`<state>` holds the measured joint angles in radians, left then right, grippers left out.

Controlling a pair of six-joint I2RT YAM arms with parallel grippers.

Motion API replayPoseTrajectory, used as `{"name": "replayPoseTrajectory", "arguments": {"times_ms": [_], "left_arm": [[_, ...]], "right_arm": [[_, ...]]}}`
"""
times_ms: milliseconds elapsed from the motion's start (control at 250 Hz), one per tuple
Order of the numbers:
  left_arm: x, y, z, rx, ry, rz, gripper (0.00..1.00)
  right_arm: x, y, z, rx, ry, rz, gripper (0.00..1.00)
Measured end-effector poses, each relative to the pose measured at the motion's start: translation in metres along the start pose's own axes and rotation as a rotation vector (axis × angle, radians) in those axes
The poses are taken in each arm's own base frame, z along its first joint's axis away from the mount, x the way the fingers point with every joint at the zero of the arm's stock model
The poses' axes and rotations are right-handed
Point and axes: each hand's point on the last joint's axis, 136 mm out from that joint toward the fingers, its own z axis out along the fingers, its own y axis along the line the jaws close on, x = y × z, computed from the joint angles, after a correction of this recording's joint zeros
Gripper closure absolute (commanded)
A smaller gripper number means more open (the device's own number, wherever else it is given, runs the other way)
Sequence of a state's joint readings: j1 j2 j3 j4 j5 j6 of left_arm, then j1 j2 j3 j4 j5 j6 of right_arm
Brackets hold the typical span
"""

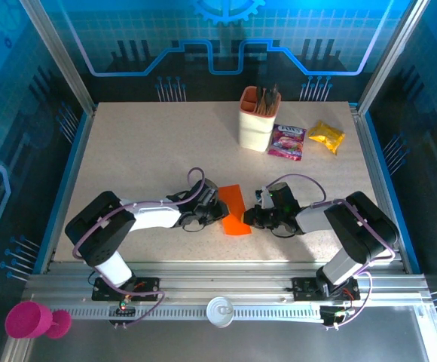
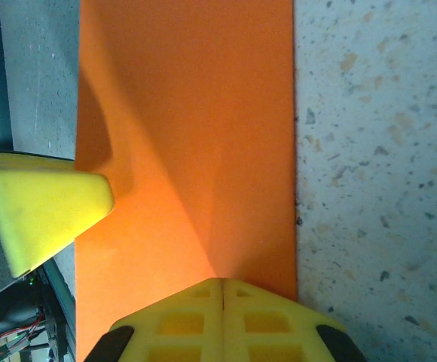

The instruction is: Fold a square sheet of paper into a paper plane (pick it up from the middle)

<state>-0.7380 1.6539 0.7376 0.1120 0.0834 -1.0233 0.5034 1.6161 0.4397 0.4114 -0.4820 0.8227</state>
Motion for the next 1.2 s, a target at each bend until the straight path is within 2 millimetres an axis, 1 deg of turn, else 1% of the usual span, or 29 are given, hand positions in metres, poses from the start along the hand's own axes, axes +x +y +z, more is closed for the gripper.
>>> {"name": "replayPoseTrajectory", "arguments": {"times_ms": [64,248,316,372,475,535,583,643,755,1003,1099,1202], "left_arm": [[0.0,0.001,0.002,0.001,0.0,0.013,1.0],[0.0,0.0,0.004,0.014,-0.003,0.023,1.0],[0.001,0.0,0.004,0.018,0.001,0.019,1.0],[0.002,0.001,0.004,0.016,0.004,0.01,1.0],[0.004,0.003,0.003,0.012,0.01,-0.023,1.0],[0.005,0.003,0.002,0.011,0.014,-0.048,1.0],[0.005,0.002,0.0,0.012,0.016,-0.064,1.0],[0.006,0.001,-0.002,0.014,0.021,-0.084,1.0],[0.009,0.002,-0.004,0.01,0.042,-0.113,1.0],[0.007,-0.004,-0.006,0.027,0.075,-0.148,1.0],[0.006,-0.004,-0.006,0.032,0.083,-0.154,1.0],[0.007,-0.004,-0.006,0.035,0.094,-0.159,1.0]], "right_arm": [[-0.001,0.001,0.0,-0.001,0.001,0.001,1.0],[-0.003,0.004,-0.003,0.033,0.023,-0.021,1.0],[-0.006,0.009,-0.008,0.049,0.02,-0.046,0.91],[-0.011,0.018,-0.016,0.053,0.007,-0.088,0.85],[-0.019,0.049,-0.032,0.047,-0.035,-0.203,0.74],[-0.02,0.066,-0.039,0.051,-0.053,-0.278,0.64],[-0.016,0.076,-0.041,0.061,-0.055,-0.319,0.56],[-0.007,0.081,-0.041,0.084,-0.044,-0.378,0.51],[0.015,0.076,-0.035,0.154,0.001,-0.439,0.42],[0.051,0.07,-0.023,0.262,0.074,-0.578,0.38],[0.058,0.068,-0.014,0.307,0.094,-0.621,0.38],[0.059,0.066,-0.007,0.351,0.096,-0.649,0.39]]}}
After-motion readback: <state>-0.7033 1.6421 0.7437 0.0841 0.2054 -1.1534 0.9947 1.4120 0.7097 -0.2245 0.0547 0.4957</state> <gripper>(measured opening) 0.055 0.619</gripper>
